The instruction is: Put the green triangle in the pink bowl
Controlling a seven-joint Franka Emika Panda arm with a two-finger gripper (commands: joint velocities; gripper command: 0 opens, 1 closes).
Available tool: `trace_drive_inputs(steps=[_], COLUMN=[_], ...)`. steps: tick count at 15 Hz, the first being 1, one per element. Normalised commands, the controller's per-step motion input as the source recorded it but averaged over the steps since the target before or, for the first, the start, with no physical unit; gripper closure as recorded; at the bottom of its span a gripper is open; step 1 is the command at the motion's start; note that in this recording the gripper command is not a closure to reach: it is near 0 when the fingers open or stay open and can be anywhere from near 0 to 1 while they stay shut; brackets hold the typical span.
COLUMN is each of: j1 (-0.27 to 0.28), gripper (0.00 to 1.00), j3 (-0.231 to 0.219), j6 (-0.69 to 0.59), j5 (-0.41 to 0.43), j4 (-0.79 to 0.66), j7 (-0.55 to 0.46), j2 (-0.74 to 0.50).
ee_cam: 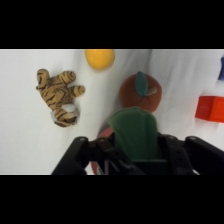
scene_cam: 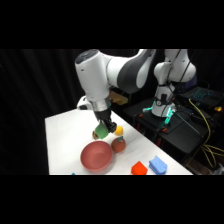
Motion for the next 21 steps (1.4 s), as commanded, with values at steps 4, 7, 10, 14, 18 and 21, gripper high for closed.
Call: trace_drive_inputs(steps=[4, 7, 10, 14, 18, 21], j1=[0.105, 0.098, 0.066, 0.037, 0.019, 0.018], gripper=[0.93, 0.95, 0.95, 0.95, 0.89, 0.00], j3=[-0.052, -0.048, -0.052, -0.059, -0.052, -0.040], j6=[-0.33, -0.32, -0.28, -0.21, -0.17, -0.16], j5=[-0.055, -0.056, -0.041, -0.027, -0.021, -0.021], j4=[0.63, 0.57, 0.49, 0.32, 0.21, 0.16], j7=[-0.14, -0.16, -0.17, -0.17, -0.16, -0.14], j2=[0.38, 0.33, 0.28, 0.15, 0.05, 0.02])
